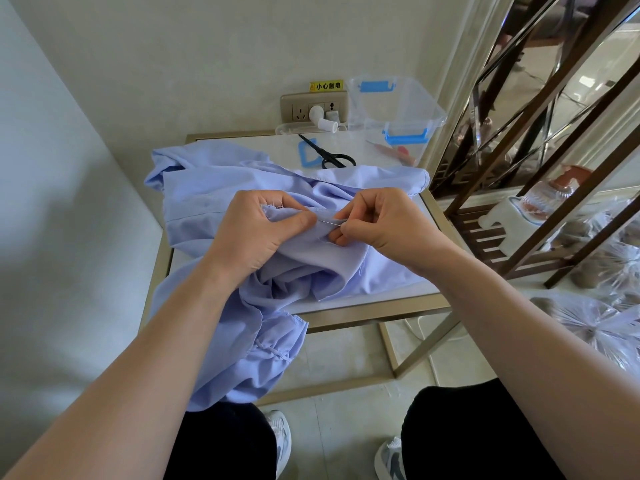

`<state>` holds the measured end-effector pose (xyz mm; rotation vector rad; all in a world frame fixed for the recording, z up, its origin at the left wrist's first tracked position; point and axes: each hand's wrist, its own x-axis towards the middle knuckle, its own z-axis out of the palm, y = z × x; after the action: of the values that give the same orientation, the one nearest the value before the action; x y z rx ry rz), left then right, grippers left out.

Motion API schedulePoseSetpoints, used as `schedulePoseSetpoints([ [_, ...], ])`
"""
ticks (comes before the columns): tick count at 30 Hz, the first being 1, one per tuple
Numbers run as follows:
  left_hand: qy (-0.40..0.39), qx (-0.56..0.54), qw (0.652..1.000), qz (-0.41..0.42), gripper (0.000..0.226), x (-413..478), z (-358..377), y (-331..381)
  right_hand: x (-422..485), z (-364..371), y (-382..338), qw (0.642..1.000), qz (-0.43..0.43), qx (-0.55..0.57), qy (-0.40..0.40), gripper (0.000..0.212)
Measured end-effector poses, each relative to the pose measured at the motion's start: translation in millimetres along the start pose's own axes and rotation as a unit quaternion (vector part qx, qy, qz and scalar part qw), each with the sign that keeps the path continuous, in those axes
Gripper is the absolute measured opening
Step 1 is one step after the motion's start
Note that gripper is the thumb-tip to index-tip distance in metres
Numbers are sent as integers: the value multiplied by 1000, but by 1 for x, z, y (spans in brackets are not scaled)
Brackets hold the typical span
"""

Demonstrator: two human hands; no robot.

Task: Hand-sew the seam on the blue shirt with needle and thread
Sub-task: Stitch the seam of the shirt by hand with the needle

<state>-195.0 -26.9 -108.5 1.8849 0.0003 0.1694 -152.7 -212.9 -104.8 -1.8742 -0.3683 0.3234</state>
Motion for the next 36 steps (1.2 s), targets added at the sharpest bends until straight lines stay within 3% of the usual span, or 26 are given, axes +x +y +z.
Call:
schedulePoseSetpoints([
  [5,-3,11,1000,-1,17,0,0,-3,0,2,0,1000,1,1,3,19],
  [11,-4,9,1000,-10,20,2,-1,-3,2,3,6,1000,-7,10,1,23],
  [19,-5,-20,1000,-24,28,0,-1,3,3,-3,10,998,-10,63,-8,3],
  [23,-11,-38,999,-28,25,1,-3,2,3,-5,9,995,-14,98,-19,4],
  [31,-26,-51,998,-18,39,1,-4,3,5,-5,14,977,-13,202,-60,12],
  [36,-48,-89,995,-13,34,2,-5,1,4,-3,13,962,-18,258,-84,17],
])
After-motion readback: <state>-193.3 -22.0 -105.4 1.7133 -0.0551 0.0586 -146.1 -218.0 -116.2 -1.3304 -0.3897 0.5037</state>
